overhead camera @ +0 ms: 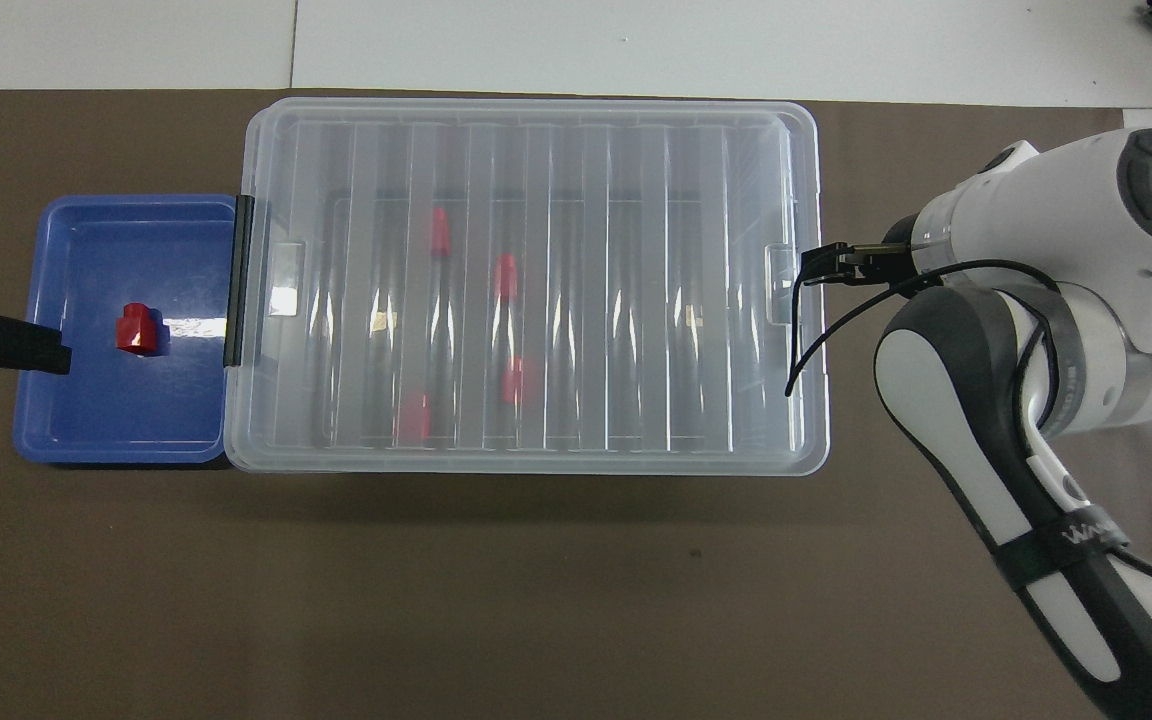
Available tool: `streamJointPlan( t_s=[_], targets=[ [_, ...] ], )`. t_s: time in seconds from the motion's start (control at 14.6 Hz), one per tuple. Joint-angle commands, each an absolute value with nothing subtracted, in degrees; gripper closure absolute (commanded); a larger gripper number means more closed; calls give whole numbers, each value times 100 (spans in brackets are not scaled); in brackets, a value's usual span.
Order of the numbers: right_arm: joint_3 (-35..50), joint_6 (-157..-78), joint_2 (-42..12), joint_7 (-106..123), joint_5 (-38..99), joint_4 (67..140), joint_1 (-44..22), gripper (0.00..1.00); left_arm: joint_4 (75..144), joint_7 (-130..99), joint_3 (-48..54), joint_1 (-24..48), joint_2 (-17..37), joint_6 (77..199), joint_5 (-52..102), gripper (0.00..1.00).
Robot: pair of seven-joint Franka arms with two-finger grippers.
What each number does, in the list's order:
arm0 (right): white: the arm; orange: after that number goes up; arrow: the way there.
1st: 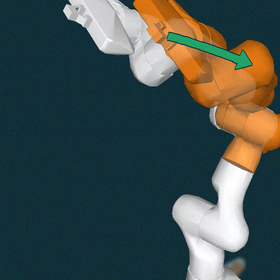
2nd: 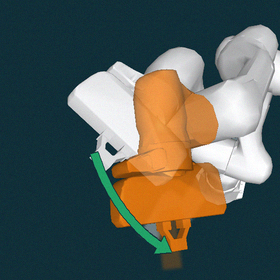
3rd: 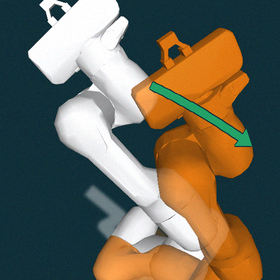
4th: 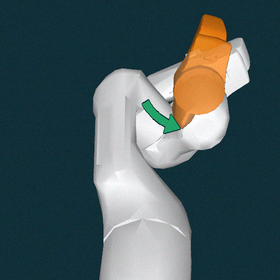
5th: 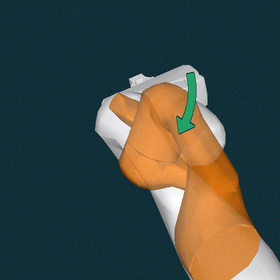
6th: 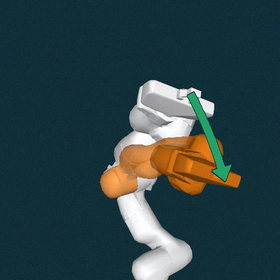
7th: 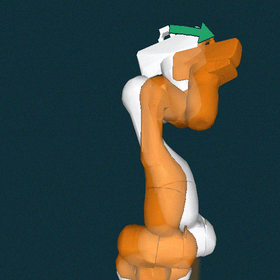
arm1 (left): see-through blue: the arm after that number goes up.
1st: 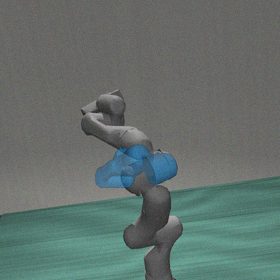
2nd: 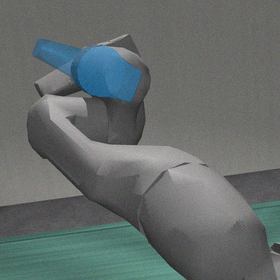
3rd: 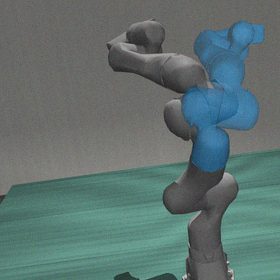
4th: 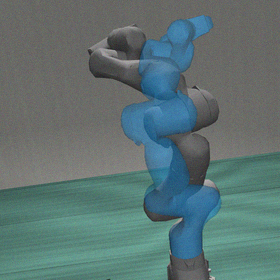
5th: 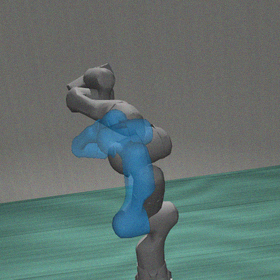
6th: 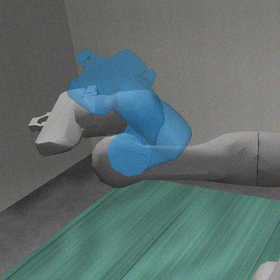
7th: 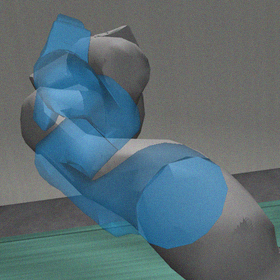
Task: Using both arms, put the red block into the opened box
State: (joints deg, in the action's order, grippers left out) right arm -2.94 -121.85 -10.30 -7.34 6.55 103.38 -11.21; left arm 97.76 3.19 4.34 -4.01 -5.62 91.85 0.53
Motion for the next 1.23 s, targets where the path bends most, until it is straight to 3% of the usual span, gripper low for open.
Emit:
streamJointPlan(
  t_s=[0.0, 0.34, 1.16],
  targets=[
    [-299, -12392, -1055, -826, 712, 10477, -1116, 0, 9861, 272, 404, -404, -650, 9264, 149, 0],
    [-299, -12340, -1081, -809, -24, 10415, -1107, 0, 9984, 308, 404, -404, -712, 9369, 149, 0],
    [-352, -11997, -1081, -712, -343, 10222, -871, 0, 10678, 308, 387, -448, -975, 10238, 149, 0]
  ],
)
